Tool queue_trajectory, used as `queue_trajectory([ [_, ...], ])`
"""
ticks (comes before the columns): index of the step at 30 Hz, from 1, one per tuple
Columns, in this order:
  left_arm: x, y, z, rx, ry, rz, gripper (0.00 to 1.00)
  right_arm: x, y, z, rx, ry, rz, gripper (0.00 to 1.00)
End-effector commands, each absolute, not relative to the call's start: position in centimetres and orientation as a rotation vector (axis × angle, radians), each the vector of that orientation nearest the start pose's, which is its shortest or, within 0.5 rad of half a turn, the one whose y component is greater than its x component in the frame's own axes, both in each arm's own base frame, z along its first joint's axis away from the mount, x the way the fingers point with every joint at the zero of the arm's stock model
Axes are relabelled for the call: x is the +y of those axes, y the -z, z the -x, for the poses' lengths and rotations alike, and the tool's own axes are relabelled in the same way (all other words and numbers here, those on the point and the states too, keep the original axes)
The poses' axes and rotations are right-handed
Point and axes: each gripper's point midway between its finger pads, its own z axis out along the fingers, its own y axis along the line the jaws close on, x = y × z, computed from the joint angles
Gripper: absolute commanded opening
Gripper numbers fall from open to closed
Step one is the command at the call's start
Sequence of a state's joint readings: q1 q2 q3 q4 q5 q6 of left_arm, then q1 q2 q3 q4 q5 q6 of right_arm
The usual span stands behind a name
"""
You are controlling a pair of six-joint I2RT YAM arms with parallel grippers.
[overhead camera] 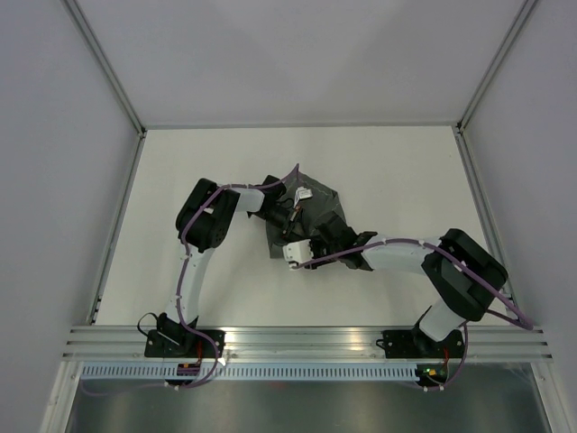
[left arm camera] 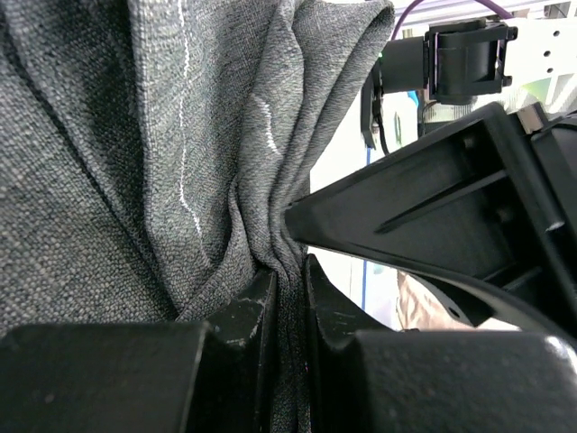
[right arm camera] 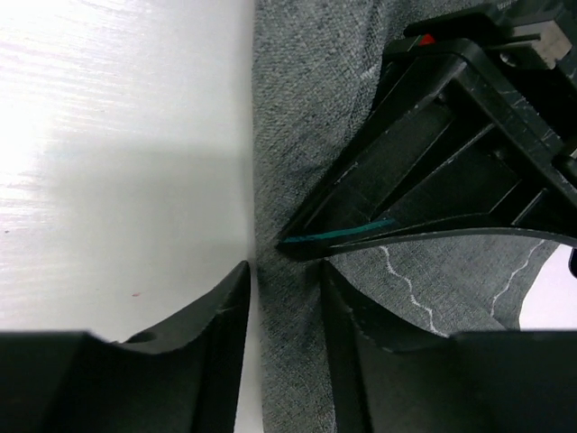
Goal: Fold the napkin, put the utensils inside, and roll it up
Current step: Roll the napkin with the utensil
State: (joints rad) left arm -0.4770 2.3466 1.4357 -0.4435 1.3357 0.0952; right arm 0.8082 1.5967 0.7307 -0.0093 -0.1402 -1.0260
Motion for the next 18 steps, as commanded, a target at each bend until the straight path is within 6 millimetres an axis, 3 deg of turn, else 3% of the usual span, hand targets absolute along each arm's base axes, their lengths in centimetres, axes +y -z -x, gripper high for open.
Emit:
queue_trajectory([
  [1, -32.4, -0.5, -25.9, 2.36, 1.995, -0.931, 0.02, 25.5, 0.1, -25.7, 1.507, -0.086, 2.057, 0.42],
  [8, -32.3, -0.7, -26.0, 2.36, 1.987, -0.936, 0.03, 24.9, 1.6, -25.1, 1.574, -0.109, 2.116, 0.35],
  [15, -32.4, -2.5, -26.8, 2.329, 1.889, -0.993, 0.29, 24.5, 2.5, -23.8, 1.655, -0.195, 2.184, 0.2],
  [18, -32.5, -3.4, -27.3, 2.318, 1.839, -1.007, 0.37, 24.6, 2.5, -23.4, 1.69, -0.257, 2.193, 0.19],
])
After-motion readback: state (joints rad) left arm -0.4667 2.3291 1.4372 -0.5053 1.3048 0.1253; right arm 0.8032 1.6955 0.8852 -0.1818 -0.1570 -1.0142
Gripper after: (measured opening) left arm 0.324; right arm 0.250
